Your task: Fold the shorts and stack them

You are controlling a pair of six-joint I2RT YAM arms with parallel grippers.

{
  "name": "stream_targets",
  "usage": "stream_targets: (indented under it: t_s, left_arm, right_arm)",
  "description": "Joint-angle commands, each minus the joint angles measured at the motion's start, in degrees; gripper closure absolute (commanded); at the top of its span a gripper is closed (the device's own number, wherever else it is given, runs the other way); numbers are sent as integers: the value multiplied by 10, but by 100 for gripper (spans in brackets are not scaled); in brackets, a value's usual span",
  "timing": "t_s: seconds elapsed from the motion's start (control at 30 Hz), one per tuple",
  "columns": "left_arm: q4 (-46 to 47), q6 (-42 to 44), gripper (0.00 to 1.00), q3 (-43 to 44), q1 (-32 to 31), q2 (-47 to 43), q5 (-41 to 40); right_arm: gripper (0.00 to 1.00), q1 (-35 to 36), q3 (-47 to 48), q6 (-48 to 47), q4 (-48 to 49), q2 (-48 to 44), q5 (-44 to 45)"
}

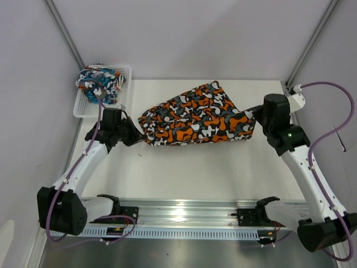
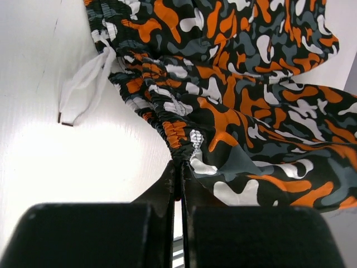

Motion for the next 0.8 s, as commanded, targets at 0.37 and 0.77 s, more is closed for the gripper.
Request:
stream_targets:
  t_s: [0.37,0.77]
  left_arm:
    - [23,-9,100,74,79,108,63]
    - [30,1,100,81,101,130,96]
  right_arm:
    - [100,-62,179,-127,164,222,-230]
    - [100,-56,237,-142,155,243,-241]
